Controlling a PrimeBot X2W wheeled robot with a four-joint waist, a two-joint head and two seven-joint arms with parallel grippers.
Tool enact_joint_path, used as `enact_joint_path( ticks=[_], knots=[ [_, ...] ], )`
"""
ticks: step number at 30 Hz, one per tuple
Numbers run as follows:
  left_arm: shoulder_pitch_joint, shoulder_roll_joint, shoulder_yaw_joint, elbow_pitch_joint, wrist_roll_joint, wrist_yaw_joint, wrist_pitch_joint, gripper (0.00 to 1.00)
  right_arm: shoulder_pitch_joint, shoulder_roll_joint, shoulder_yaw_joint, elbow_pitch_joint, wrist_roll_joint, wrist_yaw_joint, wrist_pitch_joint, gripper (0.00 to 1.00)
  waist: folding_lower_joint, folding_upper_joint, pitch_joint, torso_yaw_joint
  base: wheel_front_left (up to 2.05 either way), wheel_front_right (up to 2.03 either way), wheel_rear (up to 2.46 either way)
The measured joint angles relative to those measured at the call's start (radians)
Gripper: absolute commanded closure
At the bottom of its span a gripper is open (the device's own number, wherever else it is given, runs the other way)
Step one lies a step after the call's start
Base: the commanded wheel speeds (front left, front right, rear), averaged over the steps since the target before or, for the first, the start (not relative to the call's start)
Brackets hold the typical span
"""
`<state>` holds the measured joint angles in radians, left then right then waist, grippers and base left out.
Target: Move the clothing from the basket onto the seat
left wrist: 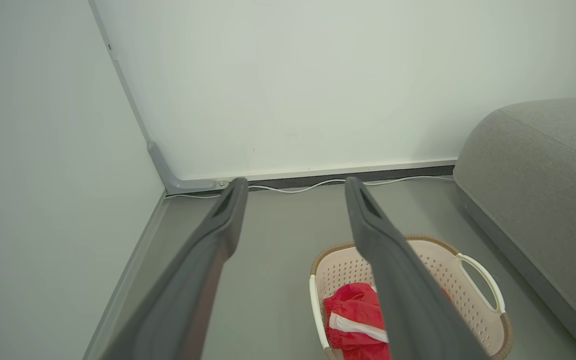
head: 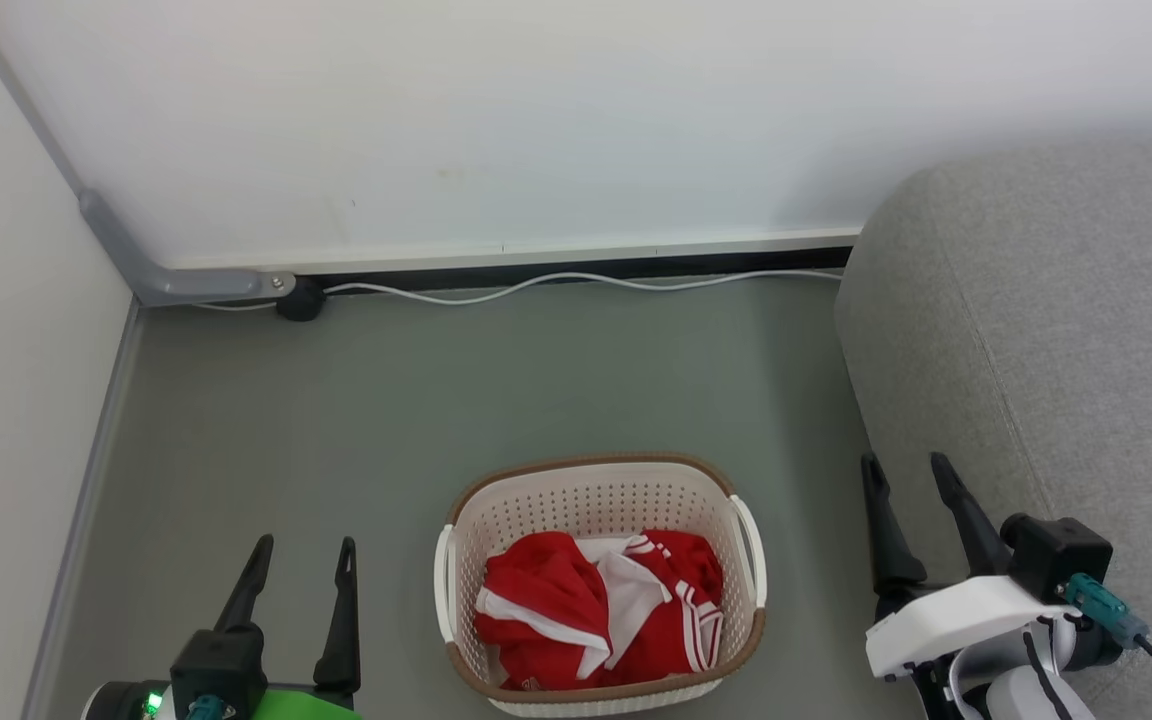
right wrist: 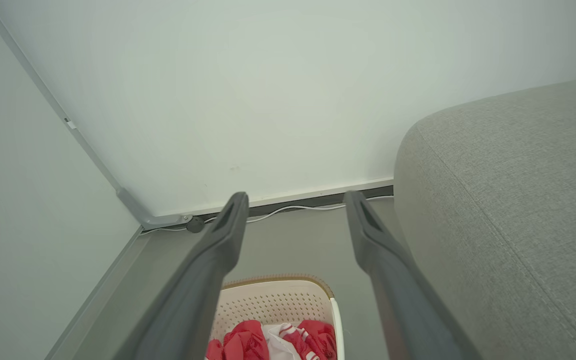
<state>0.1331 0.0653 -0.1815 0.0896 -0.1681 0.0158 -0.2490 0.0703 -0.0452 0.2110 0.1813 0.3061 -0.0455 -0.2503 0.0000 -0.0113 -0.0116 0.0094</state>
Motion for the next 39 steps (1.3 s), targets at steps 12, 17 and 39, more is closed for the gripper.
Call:
enact_joint_path(
  ticks=[12, 17, 39],
  knots=[
    [-0.089, 0.0, -0.061, 0.06, 0.046, -0.027, 0.0, 0.0, -0.081, -0.013, -0.044, -0.066, -0.011, -0.002, 0.0, 0.0, 0.0, 0.0, 0.137, -0.017, 0.0, 0.0, 0.0],
    [-0.14, -0.001, -0.088, 0.114, 0.065, -0.035, 0.0, 0.0, -0.132, -0.013, -0.057, -0.091, -0.017, -0.009, -0.002, 0.0, 0.0, 0.0, 0.204, -0.029, 0.0, 0.0, 0.0],
    [-0.422, -0.014, -0.205, 0.329, 0.147, -0.074, 0.012, 0.0, -0.363, -0.012, -0.083, -0.168, -0.022, -0.008, -0.002, 0.0, 0.0, 0.0, 0.514, -0.099, 0.0, 0.0, 0.0]
  ],
)
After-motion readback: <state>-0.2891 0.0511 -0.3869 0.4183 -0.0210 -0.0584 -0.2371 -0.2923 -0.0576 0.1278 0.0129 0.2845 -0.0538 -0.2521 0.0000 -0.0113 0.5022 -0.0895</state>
